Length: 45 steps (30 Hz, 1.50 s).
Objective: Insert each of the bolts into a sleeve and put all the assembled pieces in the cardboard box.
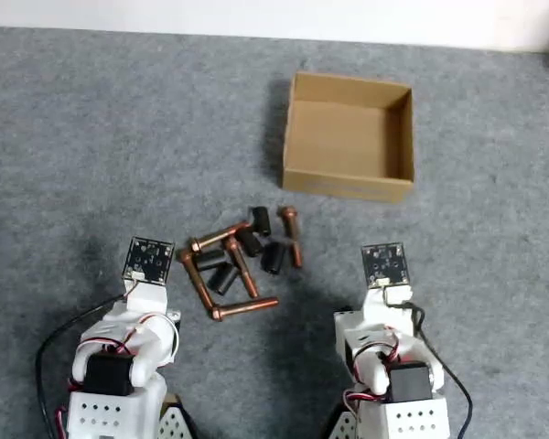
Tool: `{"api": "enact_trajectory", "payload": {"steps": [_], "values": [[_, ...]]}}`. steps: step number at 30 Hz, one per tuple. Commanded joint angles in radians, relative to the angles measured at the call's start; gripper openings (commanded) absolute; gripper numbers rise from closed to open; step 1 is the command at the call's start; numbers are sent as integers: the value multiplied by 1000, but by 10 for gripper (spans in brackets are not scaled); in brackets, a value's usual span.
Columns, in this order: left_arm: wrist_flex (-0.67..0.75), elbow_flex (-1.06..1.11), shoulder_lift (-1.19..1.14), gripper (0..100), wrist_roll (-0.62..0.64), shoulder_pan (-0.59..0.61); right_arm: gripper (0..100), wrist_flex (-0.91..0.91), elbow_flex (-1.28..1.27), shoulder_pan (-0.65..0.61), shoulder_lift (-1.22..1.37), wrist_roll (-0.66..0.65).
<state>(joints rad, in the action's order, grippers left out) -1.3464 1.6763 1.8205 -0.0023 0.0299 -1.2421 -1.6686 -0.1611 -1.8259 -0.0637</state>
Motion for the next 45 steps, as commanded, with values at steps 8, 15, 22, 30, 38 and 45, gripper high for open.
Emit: {"api": "enact_trajectory", "payload": {"steps": [8, 15, 22, 30, 38, 45], "values": [[20, 1, 2, 9, 2, 8, 357, 84, -113, 68, -10, 2], [192, -326, 1, 7, -5, 170, 357, 278, 16, 228, -10, 8], [219, -486, -2, 8, -14, 232, 357, 282, 27, 219, -10, 2], [192, -576, -265, 7, -295, 150, 357, 130, 194, 246, 27, -74], [81, -1038, -940, 7, -163, 157, 357, 114, 553, 245, 518, -64], [41, -1221, -1218, 10, 97, 140, 357, -88, 1010, 194, 1150, 92]]}}
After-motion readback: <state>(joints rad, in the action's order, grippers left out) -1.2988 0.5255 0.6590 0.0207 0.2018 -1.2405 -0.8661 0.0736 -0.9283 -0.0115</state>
